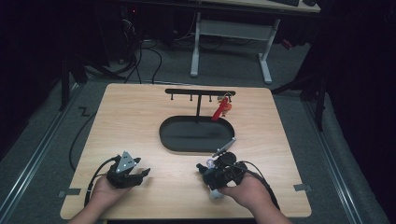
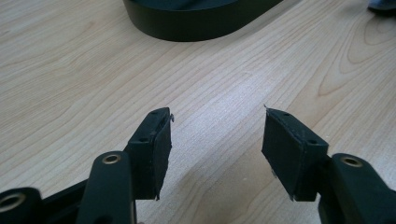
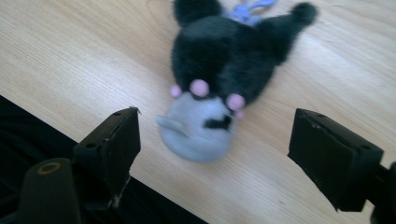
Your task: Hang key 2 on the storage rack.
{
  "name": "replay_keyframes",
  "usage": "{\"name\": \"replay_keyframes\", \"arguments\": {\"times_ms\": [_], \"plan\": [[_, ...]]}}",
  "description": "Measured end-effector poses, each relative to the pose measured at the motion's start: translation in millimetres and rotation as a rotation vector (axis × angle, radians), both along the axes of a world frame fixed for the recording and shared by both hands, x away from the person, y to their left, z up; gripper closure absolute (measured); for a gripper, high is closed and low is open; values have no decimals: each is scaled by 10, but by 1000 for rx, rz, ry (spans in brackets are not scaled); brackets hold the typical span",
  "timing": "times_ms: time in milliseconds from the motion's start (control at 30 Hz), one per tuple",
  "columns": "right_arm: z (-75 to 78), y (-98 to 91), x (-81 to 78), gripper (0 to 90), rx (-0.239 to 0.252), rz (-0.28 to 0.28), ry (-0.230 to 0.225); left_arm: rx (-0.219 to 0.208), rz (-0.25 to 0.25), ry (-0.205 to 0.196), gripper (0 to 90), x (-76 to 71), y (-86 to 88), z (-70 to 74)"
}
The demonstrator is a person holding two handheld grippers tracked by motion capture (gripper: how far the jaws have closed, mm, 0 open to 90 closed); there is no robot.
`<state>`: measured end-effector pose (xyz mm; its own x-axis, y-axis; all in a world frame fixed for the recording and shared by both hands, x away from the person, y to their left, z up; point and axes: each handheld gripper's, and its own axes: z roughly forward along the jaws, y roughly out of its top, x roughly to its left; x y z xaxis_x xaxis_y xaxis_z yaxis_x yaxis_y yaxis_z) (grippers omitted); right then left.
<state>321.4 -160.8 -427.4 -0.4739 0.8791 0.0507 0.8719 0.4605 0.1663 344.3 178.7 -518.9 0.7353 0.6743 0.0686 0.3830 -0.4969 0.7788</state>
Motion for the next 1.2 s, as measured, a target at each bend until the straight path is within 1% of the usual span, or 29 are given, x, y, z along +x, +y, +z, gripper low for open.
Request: {"name": "replay_keyframes", "arguments": {"times_ms": [67,133,167,200,233,267,300,333,367,433,500,567,667,800,867,933,967,1000,1033,1100,1133,1167,1200], "plan": [[-84,54,21,152,-13,9,19,4,-6,1,425,-3,-4,3],[-182,72,48,152,-27,6,31,6,-9,0,425,-6,-7,2],[-230,75,57,153,-26,-13,45,9,-11,3,425,-6,-6,4],[-285,62,75,157,-26,-6,48,10,-12,3,425,-4,-6,3],[-333,65,78,178,-25,-25,63,11,-12,4,425,-2,-6,2],[-380,49,92,207,-25,-6,60,12,-12,4,425,-1,-5,1],[-407,58,86,221,-23,-40,78,12,-12,4,425,-1,-5,0],[-443,40,102,236,-14,-25,76,12,-13,4,425,-2,-3,0],[-465,38,105,251,-8,-34,83,12,-14,5,425,-3,-1,1],[-491,28,113,294,-5,-36,85,13,-15,3,425,-4,-1,-2],[-487,-1,129,341,-6,-24,84,13,-14,1,425,-6,-3,-5],[-447,-41,144,383,-16,-21,72,14,-18,1,425,-9,-5,-4],[-405,-98,160,396,-25,-31,63,13,-21,0,425,-13,-11,-5],[-482,-93,140,397,-38,-8,71,15,-23,0,425,-14,-12,-3],[-521,-84,131,427,-40,2,70,18,-23,3,425,-14,-14,-5],[-525,-74,126,459,-45,15,65,19,-25,2,425,-13,-15,-7],[-513,-65,122,474,-56,16,66,20,-25,2,425,-10,-14,-8],[-504,-64,123,481,-67,41,54,20,-24,4,425,-11,-15,-9],[-485,-62,124,484,-73,47,51,20,-25,3,425,-11,-15,-10],[-430,-79,136,488,-63,49,51,19,-25,5,425,-10,-12,-10],[-395,-86,140,489,-66,50,49,18,-25,5,425,-9,-11,-12],[-362,-105,154,489,-64,64,36,18,-24,5,425,-7,-11,-12],[-319,-113,157,489,-55,48,40,18,-24,5,425,-7,-10,-13]]}}
